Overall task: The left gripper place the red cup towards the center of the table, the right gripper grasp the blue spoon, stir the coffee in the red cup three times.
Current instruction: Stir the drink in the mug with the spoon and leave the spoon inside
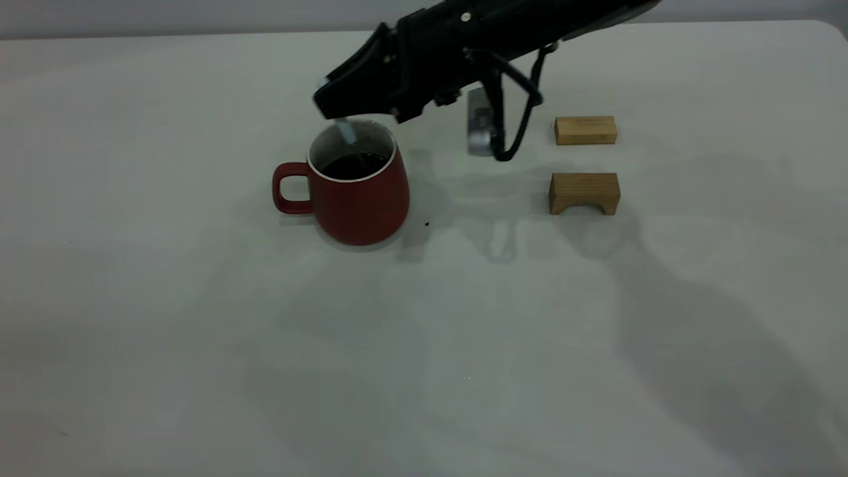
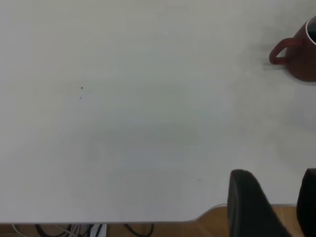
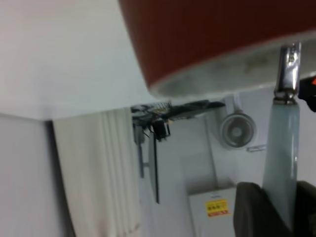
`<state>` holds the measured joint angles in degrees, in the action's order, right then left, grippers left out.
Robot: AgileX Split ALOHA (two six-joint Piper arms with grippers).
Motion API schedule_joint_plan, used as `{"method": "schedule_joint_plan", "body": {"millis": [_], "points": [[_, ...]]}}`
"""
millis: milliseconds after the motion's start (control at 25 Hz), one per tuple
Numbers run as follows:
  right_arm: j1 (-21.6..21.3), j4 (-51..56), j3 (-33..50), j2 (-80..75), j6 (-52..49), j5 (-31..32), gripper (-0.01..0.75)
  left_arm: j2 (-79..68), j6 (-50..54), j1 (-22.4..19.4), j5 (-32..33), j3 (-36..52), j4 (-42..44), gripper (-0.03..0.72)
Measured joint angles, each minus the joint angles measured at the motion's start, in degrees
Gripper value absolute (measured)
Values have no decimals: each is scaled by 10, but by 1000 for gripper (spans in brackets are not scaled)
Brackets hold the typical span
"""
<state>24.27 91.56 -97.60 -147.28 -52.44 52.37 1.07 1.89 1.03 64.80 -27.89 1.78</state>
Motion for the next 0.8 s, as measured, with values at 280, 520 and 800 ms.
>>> {"method": "schedule_joint_plan", "body": {"millis": [280,520,800], "points": [[14,66,0,0,157,-3,155,0,0,0,0,0,0,318],[-11,31,0,0,110,-8,155,0,0,0,0,0,0,318],[-10,-8,0,0,-14,-3,155,0,0,0,0,0,0,318]]}}
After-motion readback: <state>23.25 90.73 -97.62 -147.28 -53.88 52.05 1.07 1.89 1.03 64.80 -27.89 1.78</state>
